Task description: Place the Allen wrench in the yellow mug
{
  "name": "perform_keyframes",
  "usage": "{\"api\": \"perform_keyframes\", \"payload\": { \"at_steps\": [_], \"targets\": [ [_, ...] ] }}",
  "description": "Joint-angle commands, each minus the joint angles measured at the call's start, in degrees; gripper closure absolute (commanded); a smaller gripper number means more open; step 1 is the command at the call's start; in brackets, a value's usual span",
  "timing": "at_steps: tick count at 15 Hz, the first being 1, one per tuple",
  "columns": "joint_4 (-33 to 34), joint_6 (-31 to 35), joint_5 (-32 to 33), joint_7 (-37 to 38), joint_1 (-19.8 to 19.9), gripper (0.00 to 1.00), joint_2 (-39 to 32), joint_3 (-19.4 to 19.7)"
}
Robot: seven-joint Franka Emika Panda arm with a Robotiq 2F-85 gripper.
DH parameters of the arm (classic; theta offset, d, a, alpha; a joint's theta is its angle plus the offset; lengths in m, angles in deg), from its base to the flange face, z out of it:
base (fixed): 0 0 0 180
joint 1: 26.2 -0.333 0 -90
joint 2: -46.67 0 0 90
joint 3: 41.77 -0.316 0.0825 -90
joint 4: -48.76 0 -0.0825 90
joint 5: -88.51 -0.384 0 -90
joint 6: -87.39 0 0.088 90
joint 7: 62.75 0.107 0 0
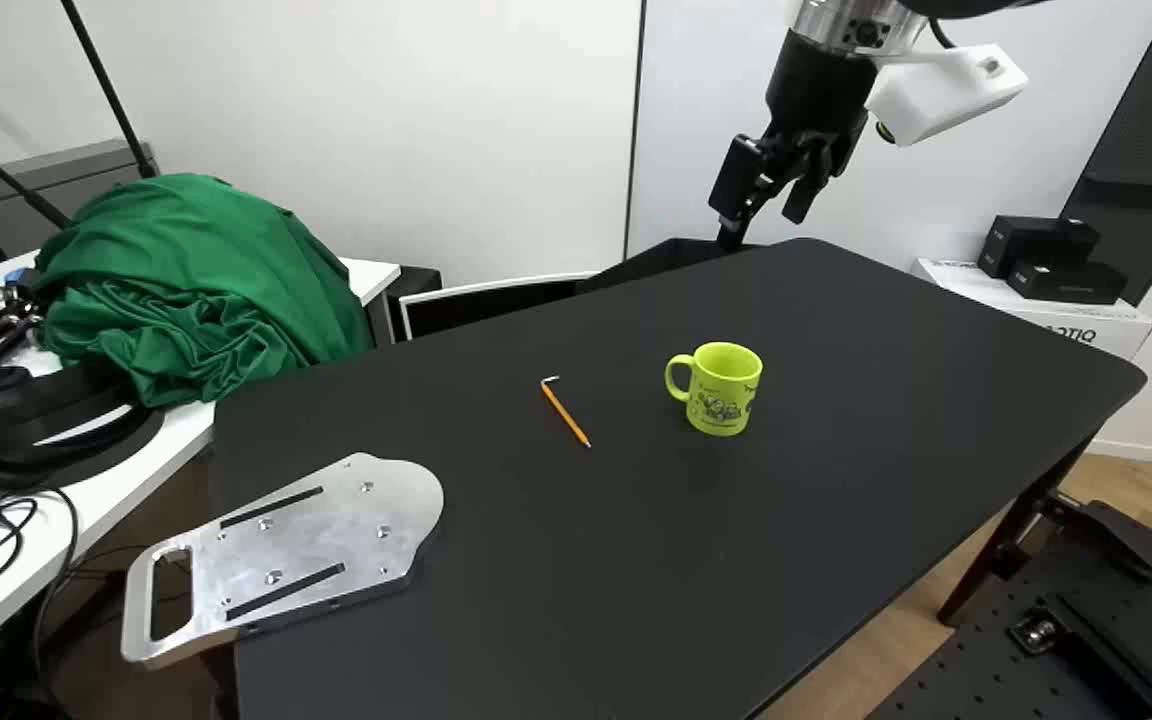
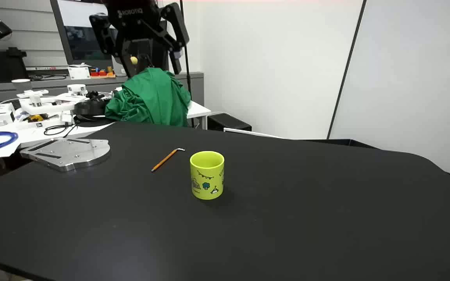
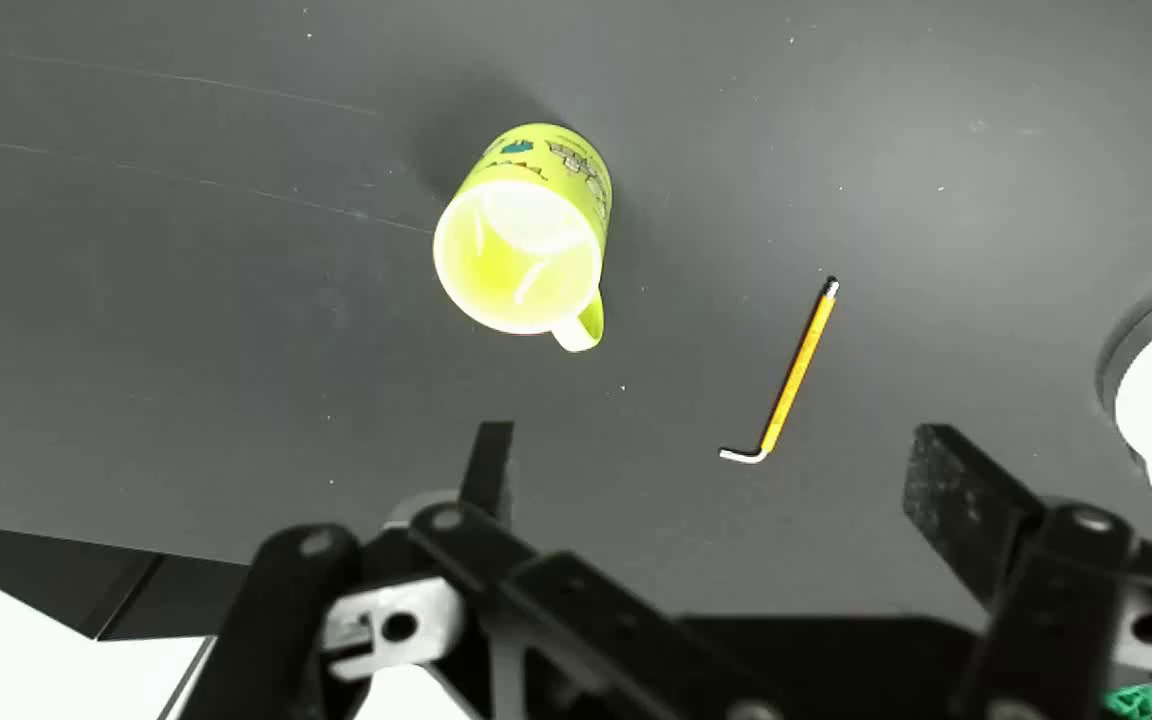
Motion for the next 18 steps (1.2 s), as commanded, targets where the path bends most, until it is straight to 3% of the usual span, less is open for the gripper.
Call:
{"api": "perform_keyframes", "payload": {
  "at_steps": [1, 12, 18],
  "targets": [
    [0.1, -0.2, 0.2, 0.2, -0.3, 0.00, 0.0, 0.3],
    [0.1, -0.2, 0.2, 0.2, -0.3, 0.00, 0.0, 0.3],
    [3.5, -0.7, 0.7, 1.8, 0.2, 0.00, -4.3, -0.6]
  ]
}}
